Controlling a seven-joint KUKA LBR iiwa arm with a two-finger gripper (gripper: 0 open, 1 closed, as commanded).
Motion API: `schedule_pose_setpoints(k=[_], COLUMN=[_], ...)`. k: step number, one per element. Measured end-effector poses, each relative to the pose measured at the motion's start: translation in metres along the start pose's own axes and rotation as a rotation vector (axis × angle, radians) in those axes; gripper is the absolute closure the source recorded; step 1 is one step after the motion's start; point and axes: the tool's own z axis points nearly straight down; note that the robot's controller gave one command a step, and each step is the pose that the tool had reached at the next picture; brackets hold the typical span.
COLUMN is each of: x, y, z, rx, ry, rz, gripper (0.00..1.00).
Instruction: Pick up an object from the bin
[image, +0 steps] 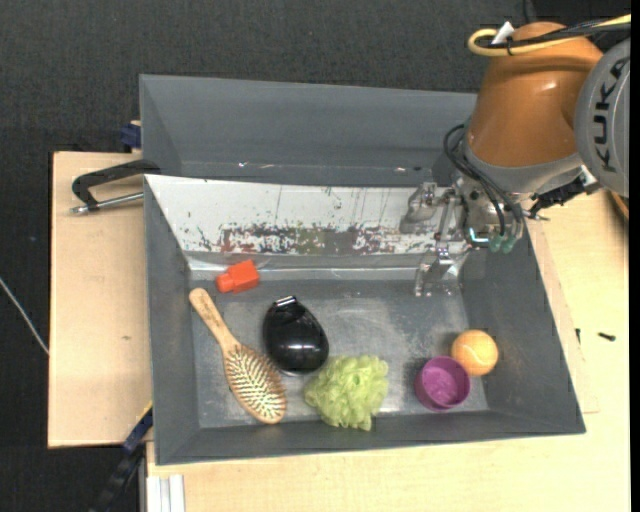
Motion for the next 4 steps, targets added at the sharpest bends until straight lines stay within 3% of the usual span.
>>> schedule_pose_setpoints(k=[1, 2, 3, 4], x=[-0.001, 0.034, 0.065, 0.106], y=[0.000, 0.020, 0.049, 0.043], z=[-0.005, 0.063, 0.078, 0.094], rx=[0.000, 0.001, 0.001, 0.001], ry=[-0.009, -0.011, -0.003, -0.005], rz=[0.000, -0.059, -0.328, -0.327], gripper=[0.00, 0.00, 0.00, 0.00])
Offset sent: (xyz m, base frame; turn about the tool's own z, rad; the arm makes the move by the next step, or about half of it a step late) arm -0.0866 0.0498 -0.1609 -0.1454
